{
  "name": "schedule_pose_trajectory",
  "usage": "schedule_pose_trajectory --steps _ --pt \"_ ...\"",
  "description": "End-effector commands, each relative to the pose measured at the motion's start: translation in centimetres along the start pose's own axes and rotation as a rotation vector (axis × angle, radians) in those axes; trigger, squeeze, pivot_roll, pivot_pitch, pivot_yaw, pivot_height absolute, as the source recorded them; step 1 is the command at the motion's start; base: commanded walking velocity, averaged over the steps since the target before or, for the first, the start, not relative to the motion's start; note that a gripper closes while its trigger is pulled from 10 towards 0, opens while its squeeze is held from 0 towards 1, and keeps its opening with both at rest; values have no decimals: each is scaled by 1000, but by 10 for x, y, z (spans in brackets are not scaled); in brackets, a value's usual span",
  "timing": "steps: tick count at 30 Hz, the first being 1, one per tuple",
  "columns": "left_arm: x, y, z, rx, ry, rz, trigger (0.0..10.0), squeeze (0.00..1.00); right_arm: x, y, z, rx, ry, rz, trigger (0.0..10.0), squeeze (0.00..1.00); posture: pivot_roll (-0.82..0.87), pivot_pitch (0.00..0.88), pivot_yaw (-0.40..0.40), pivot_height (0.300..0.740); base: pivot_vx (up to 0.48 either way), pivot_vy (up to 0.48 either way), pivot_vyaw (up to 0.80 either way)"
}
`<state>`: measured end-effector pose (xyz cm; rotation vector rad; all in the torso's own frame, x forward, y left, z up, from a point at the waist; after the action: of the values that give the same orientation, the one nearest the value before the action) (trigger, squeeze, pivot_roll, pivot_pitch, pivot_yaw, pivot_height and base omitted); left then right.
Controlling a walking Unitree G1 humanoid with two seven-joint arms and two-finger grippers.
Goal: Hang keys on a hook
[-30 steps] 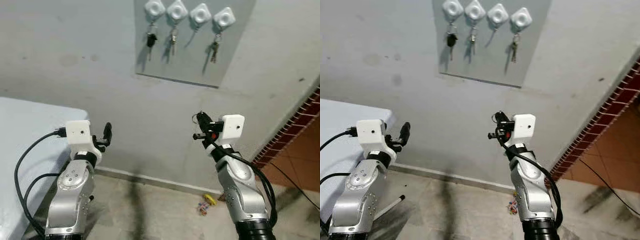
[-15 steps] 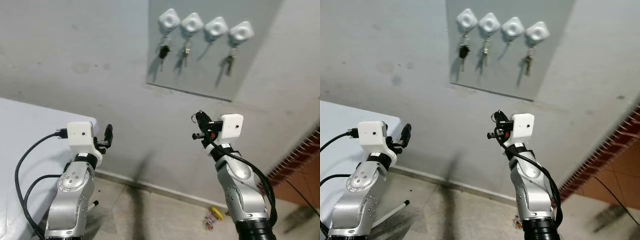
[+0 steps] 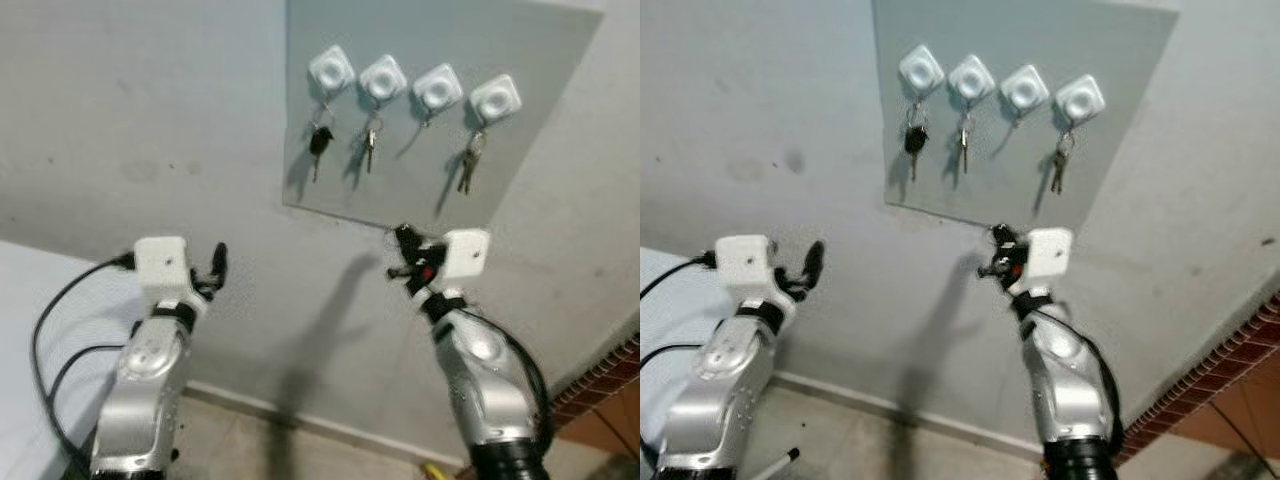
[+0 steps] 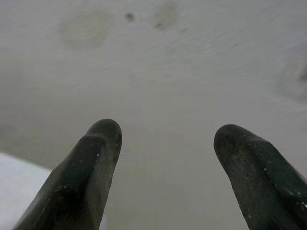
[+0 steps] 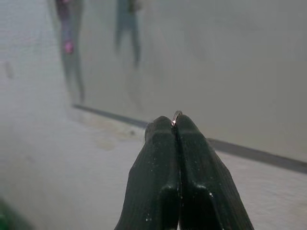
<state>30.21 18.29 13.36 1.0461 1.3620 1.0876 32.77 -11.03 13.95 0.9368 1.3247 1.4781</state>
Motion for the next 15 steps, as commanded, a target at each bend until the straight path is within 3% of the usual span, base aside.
schedule_pose_trajectory --steps 1,6,7,8,15 --pt "-9 0 1 5 -40 -1 10000 0 -9 2 -1 -6 -19 -13 10000 0 -71 0 -34 740 0 0 0" --pt "-12 0 0 3 -62 7 10000 0 -9 2 -1 -6 -19 -12 10000 0 -71 0 -33 740 0 0 0" --pt "-29 -3 -2 6 -174 98 10000 0 -8 4 0 -12 -8 -24 10000 0 -98 0 -16 740 0 0 0" --pt "-37 -5 -2 14 -224 124 10000 0 -9 6 1 -20 -7 -30 10000 0 -108 0 -10 740 0 0 0" --pt "-38 -4 10 6 -192 108 10000 0 -16 6 -6 -14 -53 -31 10000 0 -157 0 22 740 0 0 0"
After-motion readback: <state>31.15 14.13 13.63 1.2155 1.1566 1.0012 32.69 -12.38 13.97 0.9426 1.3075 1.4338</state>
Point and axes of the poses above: a point about 5 cm out from each wrist's last joint towards the gripper, its own z axis pointing out of the wrist towards the gripper, its own y axis along the axis of the wrist's last joint, x = y × z, the point moved 2 cm from there along z, pointing out of the wrist towards the gripper, and after that the axes turned 10 degrees about -z, right-handed, at the moved point
